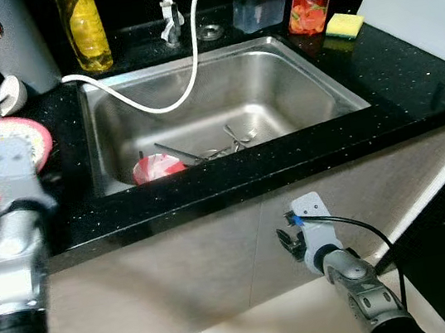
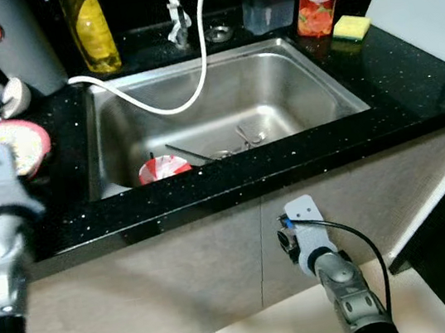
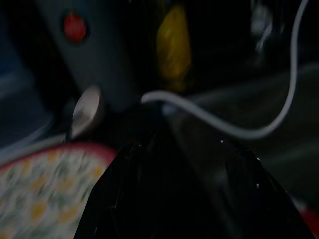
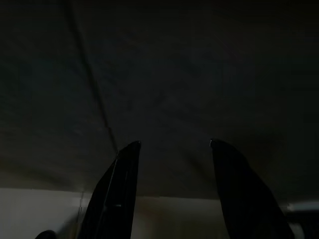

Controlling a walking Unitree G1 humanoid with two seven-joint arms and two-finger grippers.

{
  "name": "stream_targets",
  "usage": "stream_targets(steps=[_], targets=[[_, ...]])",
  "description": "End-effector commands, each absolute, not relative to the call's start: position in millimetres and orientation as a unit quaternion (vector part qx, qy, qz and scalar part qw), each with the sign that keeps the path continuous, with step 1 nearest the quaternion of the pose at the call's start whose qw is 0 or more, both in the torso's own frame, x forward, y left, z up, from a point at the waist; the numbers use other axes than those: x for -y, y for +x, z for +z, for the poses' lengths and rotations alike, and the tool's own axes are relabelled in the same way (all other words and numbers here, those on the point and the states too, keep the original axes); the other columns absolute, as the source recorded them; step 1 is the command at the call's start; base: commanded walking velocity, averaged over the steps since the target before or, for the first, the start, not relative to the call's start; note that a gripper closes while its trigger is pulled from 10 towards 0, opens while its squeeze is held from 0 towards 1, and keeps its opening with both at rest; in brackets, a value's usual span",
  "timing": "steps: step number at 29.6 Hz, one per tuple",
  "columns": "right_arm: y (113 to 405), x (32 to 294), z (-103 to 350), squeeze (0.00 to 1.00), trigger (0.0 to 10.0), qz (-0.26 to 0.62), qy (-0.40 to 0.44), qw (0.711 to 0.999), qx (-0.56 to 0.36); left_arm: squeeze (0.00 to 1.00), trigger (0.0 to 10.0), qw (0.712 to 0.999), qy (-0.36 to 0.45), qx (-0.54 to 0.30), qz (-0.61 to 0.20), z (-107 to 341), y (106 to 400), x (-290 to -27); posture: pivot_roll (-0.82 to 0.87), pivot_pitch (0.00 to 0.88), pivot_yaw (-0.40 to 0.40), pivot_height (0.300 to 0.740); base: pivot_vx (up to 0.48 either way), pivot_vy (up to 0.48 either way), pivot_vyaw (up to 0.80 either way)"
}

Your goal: Kitchen organization

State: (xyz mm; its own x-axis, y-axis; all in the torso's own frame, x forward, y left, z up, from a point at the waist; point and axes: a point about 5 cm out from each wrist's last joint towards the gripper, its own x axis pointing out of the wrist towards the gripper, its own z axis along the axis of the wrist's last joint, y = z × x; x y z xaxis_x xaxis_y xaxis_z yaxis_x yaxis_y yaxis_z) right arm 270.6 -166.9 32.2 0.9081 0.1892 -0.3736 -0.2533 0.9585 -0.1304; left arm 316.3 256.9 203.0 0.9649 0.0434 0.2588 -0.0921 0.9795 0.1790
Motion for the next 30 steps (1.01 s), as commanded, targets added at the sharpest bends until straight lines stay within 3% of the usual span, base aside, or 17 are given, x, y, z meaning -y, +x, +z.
stream_targets(steps=[1, 6, 9, 10, 11, 12, 14, 15, 16, 20, 25, 30], targets=[[270.5, 166.3, 30.0, 0.00, 10.0, 0.114, -0.085, 0.972, -0.187, 0.00, 10.0, 0.984, 0.088, 0.147, 0.044, 210.0, 314.9, -255.7, 0.02, 0.000, 0.000, 0.740, 0.000, 0.000, 0.00], [270.2, 165.8, 28.3, 0.00, 10.0, 0.111, -0.083, 0.973, -0.187, 0.00, 10.0, 0.981, 0.075, 0.173, 0.041, 231.5, 310.9, -230.7, 0.03, 0.000, 0.003, 0.740, 0.000, 0.000, 0.00], [269.3, 163.9, 26.9, 0.00, 10.0, 0.112, -0.081, 0.972, -0.188, 0.00, 10.0, 0.990, 0.048, 0.129, 0.039, 226.4, 309.1, -219.7, 0.03, 0.000, 0.005, 0.740, 0.000, 0.000, 0.00], [269.5, 162.1, 26.4, 0.00, 10.0, 0.113, -0.080, 0.972, -0.188, 0.00, 10.0, 0.995, 0.075, 0.065, 0.030, 216.3, 306.6, -213.5, 0.04, 0.000, 0.006, 0.740, 0.000, 0.000, 0.00], [269.5, 162.1, 26.4, 0.00, 10.0, 0.113, -0.080, 0.972, -0.188, 0.00, 10.0, 0.995, 0.075, 0.065, 0.030, 216.3, 306.6, -213.5, 0.04, 0.000, 0.006, 0.740, 0.000, 0.000, 0.00], [270.4, 161.1, 26.5, 0.00, 10.0, 0.114, -0.079, 0.972, -0.188, 0.00, 10.0, 0.988, 0.152, 0.023, 0.030, 210.9, 303.6, -217.7, 0.05, 0.000, 0.005, 0.740, 0.000, 0.000, 0.00], [270.4, 161.1, 26.5, 0.00, 10.0, 0.114, -0.079, 0.972, -0.188, 0.00, 10.0, 0.988, 0.152, 0.023, 0.030, 210.9, 303.6, -217.7, 0.05, 0.000, 0.005, 0.740, 0.000, 0.000, 0.00], [271.2, 160.1, 26.5, 0.00, 10.0, 0.114, -0.078, 0.973, -0.187, 0.00, 10.0, 0.976, 0.215, -0.004, 0.034, 209.0, 300.4, -224.9, 0.06, 0.000, 0.006, 0.740, 0.000, 0.000, 0.00], [272.2, 157.2, 25.4, 0.00, 10.0, 0.117, -0.076, 0.972, -0.188, 0.00, 10.0, 0.934, 0.352, -0.030, 0.049, 213.1, 290.6, -245.0, 0.07, 0.000, 0.007, 0.740, 0.000, 0.000, 0.00], [272.7, 155.1, 24.3, 0.00, 10.0, 0.119, -0.075, 0.972, -0.189, 0.00, 10.0, 0.915, 0.397, -0.049, 0.054, 214.3, 284.5, -254.8, 0.09, 0.000, 0.006, 0.740, 0.000, 0.000, 0.00], [274.7, 147.1, 22.3, 0.00, 10.0, 0.129, -0.070, 0.971, -0.191, 0.00, 10.0, 0.894, 0.424, -0.111, 0.091, 208.6, 275.2, -285.1, 0.11, 0.000, 0.006, 0.740, 0.000, 0.000, 0.00], [277.5, 144.6, 22.8, 0.00, 10.0, 0.127, -0.066, 0.972, -0.189, 0.00, 10.0, 0.894, 0.422, -0.137, 0.058, 202.2, 279.0, -276.4, 0.12, 0.000, 0.011, 0.740, 0.000, 0.000, 0.00]])
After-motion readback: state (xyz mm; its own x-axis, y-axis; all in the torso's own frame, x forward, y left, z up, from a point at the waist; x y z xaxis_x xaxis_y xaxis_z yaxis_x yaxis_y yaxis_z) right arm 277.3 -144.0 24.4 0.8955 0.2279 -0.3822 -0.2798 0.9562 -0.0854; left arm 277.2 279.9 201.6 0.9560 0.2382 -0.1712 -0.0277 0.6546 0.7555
